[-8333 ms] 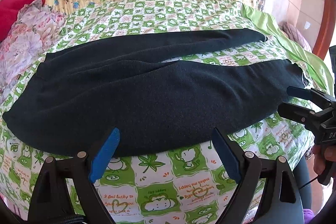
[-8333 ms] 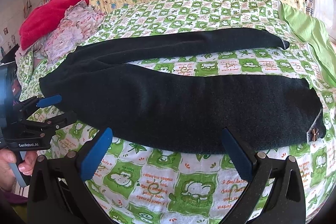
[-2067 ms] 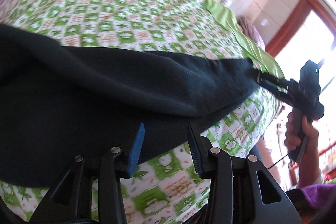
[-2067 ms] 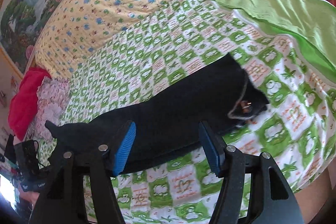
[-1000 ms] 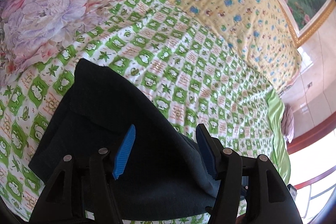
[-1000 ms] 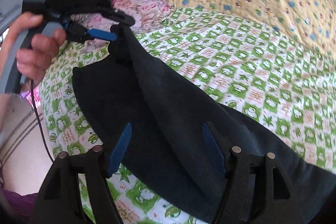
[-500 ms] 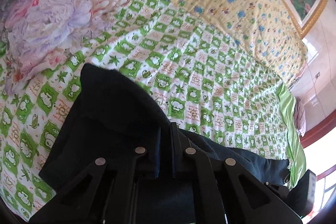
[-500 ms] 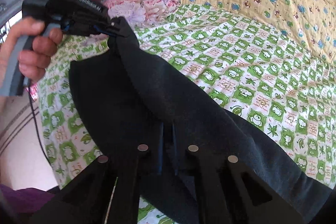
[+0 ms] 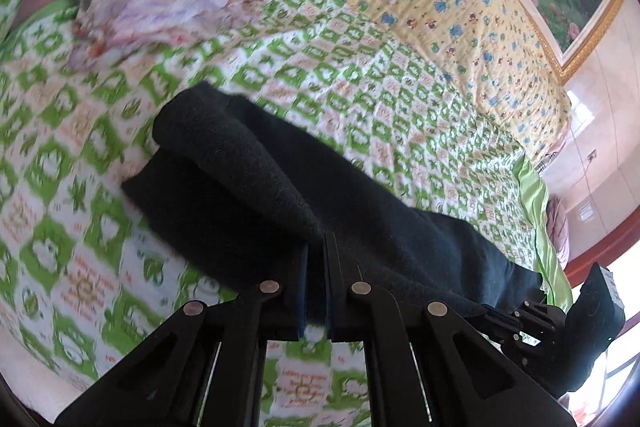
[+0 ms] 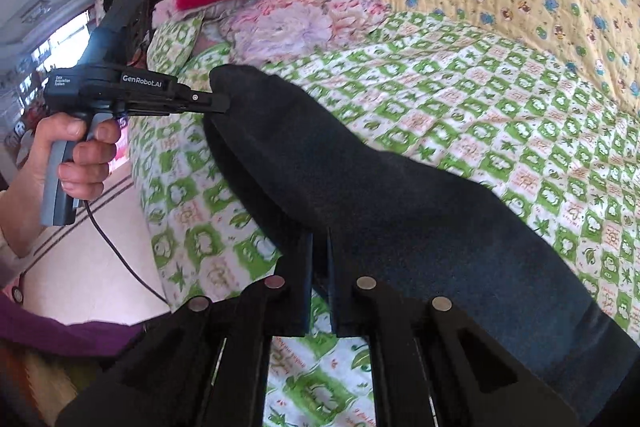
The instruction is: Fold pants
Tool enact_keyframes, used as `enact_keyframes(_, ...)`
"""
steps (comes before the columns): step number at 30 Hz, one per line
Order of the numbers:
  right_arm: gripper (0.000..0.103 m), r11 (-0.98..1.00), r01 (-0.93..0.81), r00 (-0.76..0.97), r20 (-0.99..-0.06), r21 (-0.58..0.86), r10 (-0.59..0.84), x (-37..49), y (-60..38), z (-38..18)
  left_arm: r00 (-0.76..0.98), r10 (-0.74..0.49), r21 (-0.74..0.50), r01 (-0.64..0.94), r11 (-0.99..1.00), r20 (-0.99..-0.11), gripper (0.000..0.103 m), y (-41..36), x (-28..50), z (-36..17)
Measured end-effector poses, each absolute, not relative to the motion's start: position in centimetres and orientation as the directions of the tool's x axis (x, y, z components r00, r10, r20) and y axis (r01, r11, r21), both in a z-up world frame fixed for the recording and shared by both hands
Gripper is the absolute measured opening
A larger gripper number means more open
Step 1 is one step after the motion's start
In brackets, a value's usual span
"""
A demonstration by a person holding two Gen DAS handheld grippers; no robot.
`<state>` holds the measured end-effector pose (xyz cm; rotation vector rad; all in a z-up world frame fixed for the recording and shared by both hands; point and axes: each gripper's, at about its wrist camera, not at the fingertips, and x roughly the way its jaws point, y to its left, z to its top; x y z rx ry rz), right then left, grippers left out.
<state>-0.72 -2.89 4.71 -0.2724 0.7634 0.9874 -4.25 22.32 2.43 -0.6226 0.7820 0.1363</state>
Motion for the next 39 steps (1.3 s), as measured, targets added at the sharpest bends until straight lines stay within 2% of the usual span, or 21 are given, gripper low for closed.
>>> enact_keyframes(6,0.007,0.548,-0.832,0.317,-0.735,0.089,0.599,-1.2,-1.9,2.7,0.691,-0.126,-0.495,-0.367,0.787,-0.712,0.004,22.7,-5.3,-0.7)
enact_keyframes(14,0.008,0.560,-0.825,0.309,-0.771,0.074,0.557,-1.2,-1.2,1.8,0.693,-0.153,-0.530,-0.370,0.763,-0.705,0.006,23.1,-6.0,-2.2)
enact_keyframes(20,0.023,0.570,-0.814,0.290,-0.770,0.115,0.569,-1.1,-1.5,2.1,0.689,-0.131,-0.526,-0.400,0.751,-0.713,0.015,23.6,-7.2,-1.5)
enact_keyframes(22,0.032,0.573,-0.810,0.293,-0.762,0.124,0.578,-1.2,-1.7,2.6,0.686,-0.115,-0.520,-0.420,0.744,-0.719,0.023,24.0,-7.8,-1.1)
enact_keyframes(24,0.040,0.573,-0.809,0.299,-0.749,0.129,0.591,-1.3,-1.8,3.1,0.691,-0.112,-0.534,-0.434,0.726,-0.714,0.035,24.5,-8.3,-0.8)
enact_keyframes(28,0.041,0.572,-0.802,0.296,-0.718,0.172,0.630,-1.1,-2.1,4.3,0.700,-0.087,-0.548,-0.468,0.693,-0.709,0.037,25.9,-9.3,-0.4)
enact_keyframes(32,0.041,0.584,-0.772,0.288,-0.681,0.252,0.673,-0.2,-2.8,5.4,0.703,-0.087,-0.562,-0.481,0.673,-0.706,0.045,26.7,-9.6,-0.2)
enact_keyframes(39,0.041,0.644,-0.652,0.293,-0.652,0.399,0.700,3.3,-4.3,5.7,0.687,-0.092,-0.561,-0.500,0.659,-0.721,0.052,27.4,-8.9,-0.3)
